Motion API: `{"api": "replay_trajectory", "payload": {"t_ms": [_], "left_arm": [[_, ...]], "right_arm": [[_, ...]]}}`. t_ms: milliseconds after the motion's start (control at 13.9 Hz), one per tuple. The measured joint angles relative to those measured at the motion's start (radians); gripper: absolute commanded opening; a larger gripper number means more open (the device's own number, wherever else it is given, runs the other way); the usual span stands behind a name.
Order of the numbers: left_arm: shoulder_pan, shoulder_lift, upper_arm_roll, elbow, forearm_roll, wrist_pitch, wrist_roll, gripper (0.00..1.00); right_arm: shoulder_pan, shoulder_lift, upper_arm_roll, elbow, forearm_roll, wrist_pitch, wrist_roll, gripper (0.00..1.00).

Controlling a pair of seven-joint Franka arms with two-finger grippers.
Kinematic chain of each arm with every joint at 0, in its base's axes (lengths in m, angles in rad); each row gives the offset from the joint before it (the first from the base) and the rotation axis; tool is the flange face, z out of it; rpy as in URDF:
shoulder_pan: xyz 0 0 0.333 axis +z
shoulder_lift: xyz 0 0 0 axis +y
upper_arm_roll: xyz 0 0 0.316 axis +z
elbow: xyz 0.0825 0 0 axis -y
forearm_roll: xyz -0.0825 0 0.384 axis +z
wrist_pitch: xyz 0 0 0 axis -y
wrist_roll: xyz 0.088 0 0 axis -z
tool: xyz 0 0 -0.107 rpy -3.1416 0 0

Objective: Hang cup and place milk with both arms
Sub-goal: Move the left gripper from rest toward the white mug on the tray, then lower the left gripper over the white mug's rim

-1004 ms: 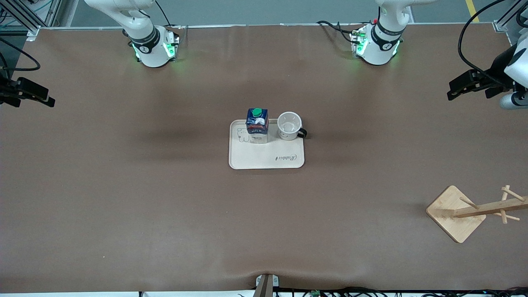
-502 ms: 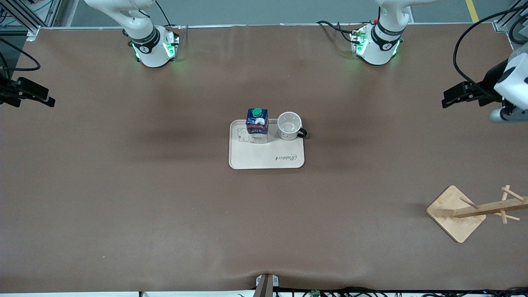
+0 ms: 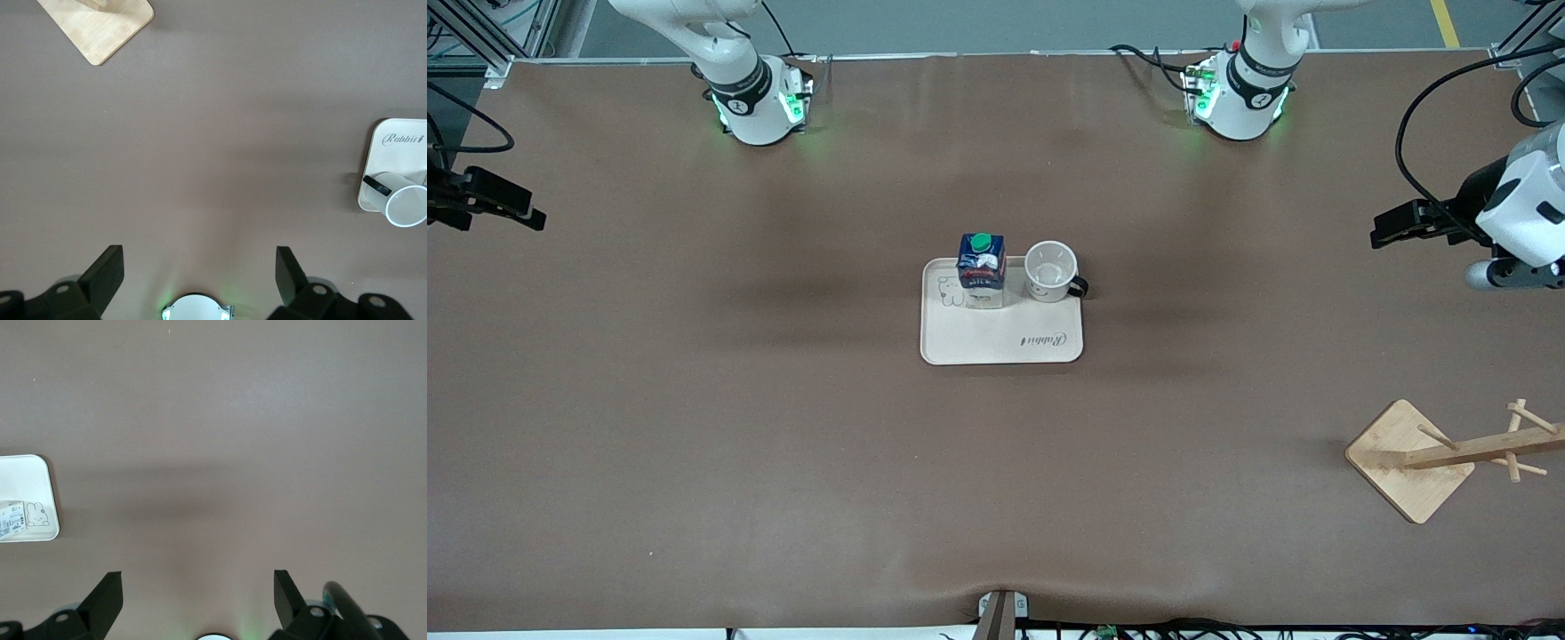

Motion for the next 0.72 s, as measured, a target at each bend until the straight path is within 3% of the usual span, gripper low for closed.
{"api": "replay_trajectory", "payload": {"t_ms": [287, 717], "left_arm": [[-0.037, 0.007, -0.032, 0.000, 0.000, 0.000, -0.075, 1.00], [-0.285, 0.078, -0.060, -0.001, -0.016, 0.001, -0.604, 1.00]], "right_arm": [[0.000, 0.000, 0.000, 0.000, 0.000, 0.000, 0.000, 1.00], [0.000, 0.000, 0.000, 0.000, 0.000, -0.001, 0.000, 1.00]]}}
